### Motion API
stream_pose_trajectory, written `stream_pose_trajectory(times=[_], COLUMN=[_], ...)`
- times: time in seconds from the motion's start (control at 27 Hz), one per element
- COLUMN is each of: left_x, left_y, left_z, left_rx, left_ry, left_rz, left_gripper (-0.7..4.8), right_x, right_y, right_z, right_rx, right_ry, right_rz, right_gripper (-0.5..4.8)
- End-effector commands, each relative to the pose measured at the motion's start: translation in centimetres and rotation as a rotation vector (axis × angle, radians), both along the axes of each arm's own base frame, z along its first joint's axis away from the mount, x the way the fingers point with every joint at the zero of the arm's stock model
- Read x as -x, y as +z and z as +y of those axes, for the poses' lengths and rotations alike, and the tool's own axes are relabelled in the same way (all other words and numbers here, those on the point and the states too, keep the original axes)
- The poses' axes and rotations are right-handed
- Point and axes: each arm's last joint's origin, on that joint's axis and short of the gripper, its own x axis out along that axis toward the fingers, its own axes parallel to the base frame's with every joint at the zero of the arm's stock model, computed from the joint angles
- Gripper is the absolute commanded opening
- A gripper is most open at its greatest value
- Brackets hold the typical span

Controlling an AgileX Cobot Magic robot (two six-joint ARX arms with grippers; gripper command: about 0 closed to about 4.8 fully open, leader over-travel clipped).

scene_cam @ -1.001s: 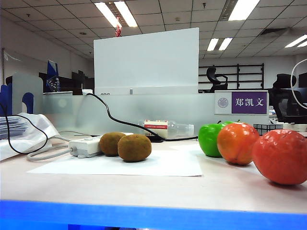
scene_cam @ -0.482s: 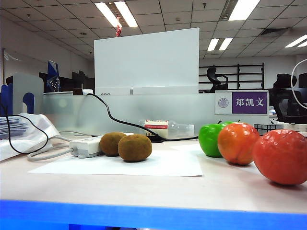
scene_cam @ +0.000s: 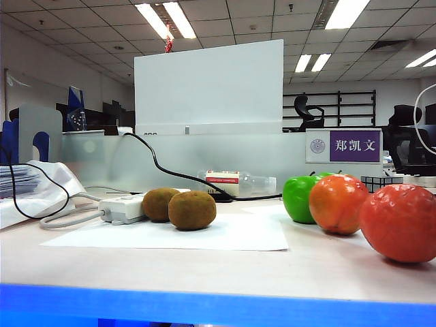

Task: Put the same fruits together.

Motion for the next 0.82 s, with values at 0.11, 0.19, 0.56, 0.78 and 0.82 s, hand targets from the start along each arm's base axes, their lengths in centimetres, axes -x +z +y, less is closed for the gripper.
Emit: stream_pose_trajectory(times=[0.11, 0.19, 0.56, 0.78, 0.82], left_x=[0.2, 0.3, 0.3, 0.2, 0.2], left_y=[0.2, 0.5, 0.4, 0.1, 0.1], left_z=[0.1, 0.8, 4.9, 4.3, 4.2], left_rx=[0.009, -0.047, 0.04, 0.041, 0.041], left_ry=[-0.001, 0.048, 0.371, 0.311, 0.298], left_rz=[-0.025, -0.084, -0.048, -0.021, -0.019], left_gripper=[-0.05, -0.05, -0.05, -0.05, -0.05], right_x=[0.0, 0.0, 0.0, 0.0, 0.0], right_y=[-0.1, -0.2, -0.1, -0.2, -0.2], right_z=[0.0, 0.0, 0.0, 0.0, 0.0], right_rx=[0.002, 0.002, 0.002, 0.002, 0.002], right_ry=[-0.001, -0.001, 0.0, 0.0, 0.0], right_rz=[-0.005, -0.004, -0.005, -0.004, -0.004], right_gripper=[0.02, 0.02, 0.02, 0.02, 0.02])
